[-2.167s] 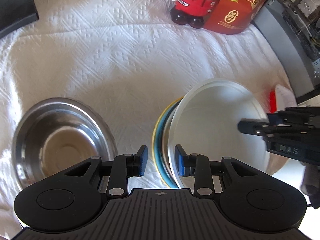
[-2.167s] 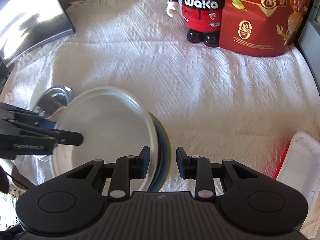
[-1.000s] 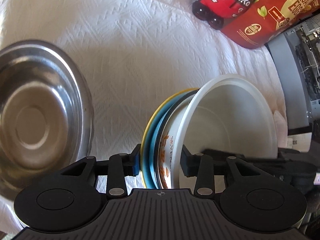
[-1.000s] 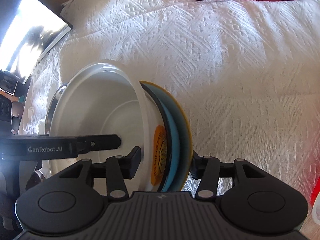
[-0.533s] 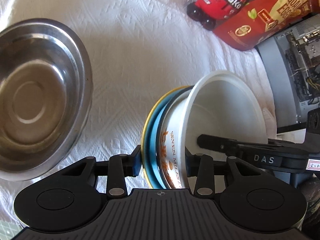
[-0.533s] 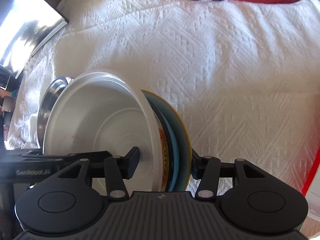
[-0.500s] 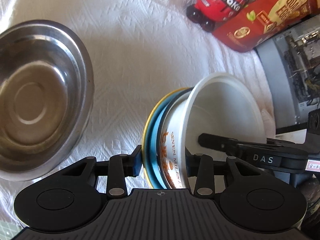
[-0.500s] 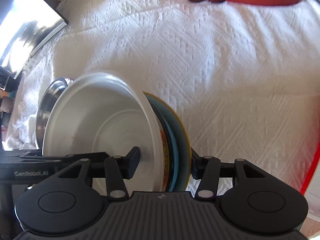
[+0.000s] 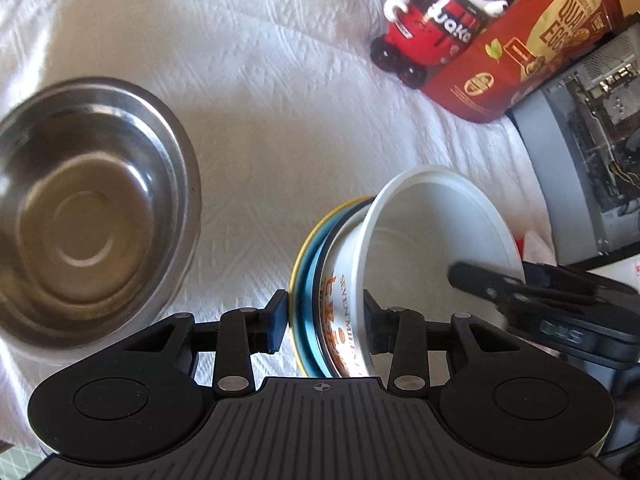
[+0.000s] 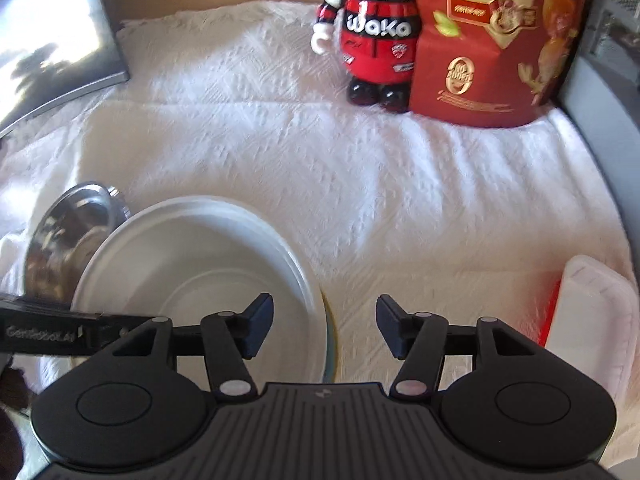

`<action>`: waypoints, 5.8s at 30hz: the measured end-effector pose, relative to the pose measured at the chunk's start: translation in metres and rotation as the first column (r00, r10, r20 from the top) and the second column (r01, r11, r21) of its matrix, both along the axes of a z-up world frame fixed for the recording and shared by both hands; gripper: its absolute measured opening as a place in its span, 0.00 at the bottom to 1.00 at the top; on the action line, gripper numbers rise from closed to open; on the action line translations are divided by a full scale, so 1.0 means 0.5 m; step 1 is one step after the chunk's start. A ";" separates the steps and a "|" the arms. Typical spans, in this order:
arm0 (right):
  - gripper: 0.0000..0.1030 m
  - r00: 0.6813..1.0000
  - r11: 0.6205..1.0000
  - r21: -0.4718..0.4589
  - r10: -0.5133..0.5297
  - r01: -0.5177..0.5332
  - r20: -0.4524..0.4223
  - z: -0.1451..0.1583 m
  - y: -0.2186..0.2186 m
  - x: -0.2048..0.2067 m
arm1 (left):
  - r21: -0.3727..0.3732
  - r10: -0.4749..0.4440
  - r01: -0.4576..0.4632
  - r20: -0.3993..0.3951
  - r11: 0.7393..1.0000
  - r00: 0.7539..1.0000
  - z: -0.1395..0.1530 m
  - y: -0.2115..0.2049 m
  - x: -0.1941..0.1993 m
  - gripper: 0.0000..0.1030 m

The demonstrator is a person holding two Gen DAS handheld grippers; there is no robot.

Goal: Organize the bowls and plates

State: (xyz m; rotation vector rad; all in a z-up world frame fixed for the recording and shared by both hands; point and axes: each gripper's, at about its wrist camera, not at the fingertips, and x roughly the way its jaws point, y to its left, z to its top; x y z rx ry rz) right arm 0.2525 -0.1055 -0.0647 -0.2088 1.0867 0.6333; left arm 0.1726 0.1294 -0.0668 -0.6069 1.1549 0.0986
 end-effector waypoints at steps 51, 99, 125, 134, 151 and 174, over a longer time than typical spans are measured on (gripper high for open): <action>0.44 0.865 0.902 -0.113 0.354 -0.416 -0.357 -0.069 0.479 0.045 | 0.060 0.473 -0.469 -0.095 0.881 0.876 -0.063 0.259 -0.187 0.48; 0.51 0.904 0.958 0.240 -0.039 0.154 -0.426 -0.098 -0.062 0.036 | 0.036 -0.124 0.127 -0.085 0.991 0.989 -0.012 -0.018 0.049 0.49; 0.61 0.912 0.982 0.186 0.107 -0.035 -0.396 -0.078 0.026 0.031 | -0.105 -0.091 0.079 -0.114 0.991 0.989 -0.043 -0.001 -0.007 0.64; 0.57 0.907 0.980 0.190 0.123 -0.049 -0.403 -0.089 0.028 0.055 | -0.107 -0.060 0.051 -0.084 0.993 0.995 -0.040 -0.003 -0.009 0.64; 0.56 0.903 0.978 0.209 0.114 -0.028 -0.413 -0.095 0.025 0.060 | -0.076 -0.065 0.056 -0.120 0.996 0.991 -0.057 -0.016 0.021 0.65; 0.58 0.879 0.982 0.189 0.076 0.016 -0.470 -0.102 0.018 0.055 | -0.097 -0.084 0.074 -0.108 0.993 0.991 -0.054 -0.007 0.029 0.65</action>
